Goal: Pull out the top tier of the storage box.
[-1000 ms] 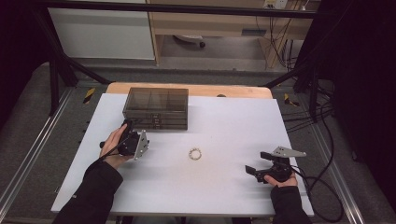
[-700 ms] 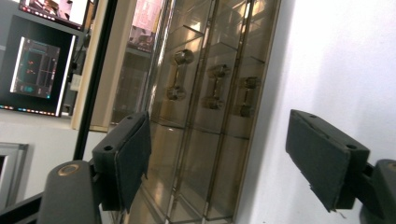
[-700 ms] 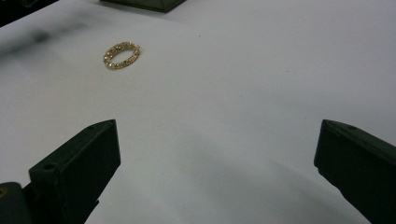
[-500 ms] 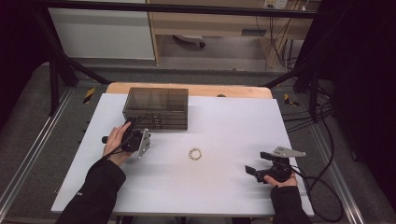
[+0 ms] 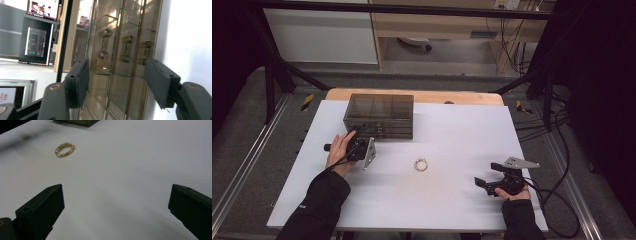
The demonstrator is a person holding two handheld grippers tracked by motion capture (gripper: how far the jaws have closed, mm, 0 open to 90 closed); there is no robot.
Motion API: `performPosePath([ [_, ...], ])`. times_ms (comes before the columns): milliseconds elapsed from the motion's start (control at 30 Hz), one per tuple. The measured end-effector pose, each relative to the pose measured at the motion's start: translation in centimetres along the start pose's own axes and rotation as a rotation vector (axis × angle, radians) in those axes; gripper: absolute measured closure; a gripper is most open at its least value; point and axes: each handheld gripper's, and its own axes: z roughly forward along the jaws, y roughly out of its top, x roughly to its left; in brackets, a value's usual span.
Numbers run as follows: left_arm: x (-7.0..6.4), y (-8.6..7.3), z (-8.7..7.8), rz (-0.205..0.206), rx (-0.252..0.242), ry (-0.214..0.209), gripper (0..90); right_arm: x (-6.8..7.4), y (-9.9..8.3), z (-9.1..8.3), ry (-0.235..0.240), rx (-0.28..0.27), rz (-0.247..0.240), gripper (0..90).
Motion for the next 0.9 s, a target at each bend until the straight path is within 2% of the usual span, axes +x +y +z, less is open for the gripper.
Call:
performPosePath([
  [100, -0.1, 0.1, 0.2, 0.011, -0.001, 0.011, 39.4, 0.0, 0.0, 0.0, 0.000, 0.000, -0.001, 0.9],
  [300, -0.2, 0.1, 0.5, 0.004, -0.008, 0.032, 45.4, 0.0, 0.0, 0.0, 0.000, 0.001, -0.002, 0.8],
  [900, -0.6, 0.2, 1.6, 0.071, 0.029, 0.083, 55.3, 0.0, 0.0, 0.0, -0.002, 0.000, -0.002, 0.8],
])
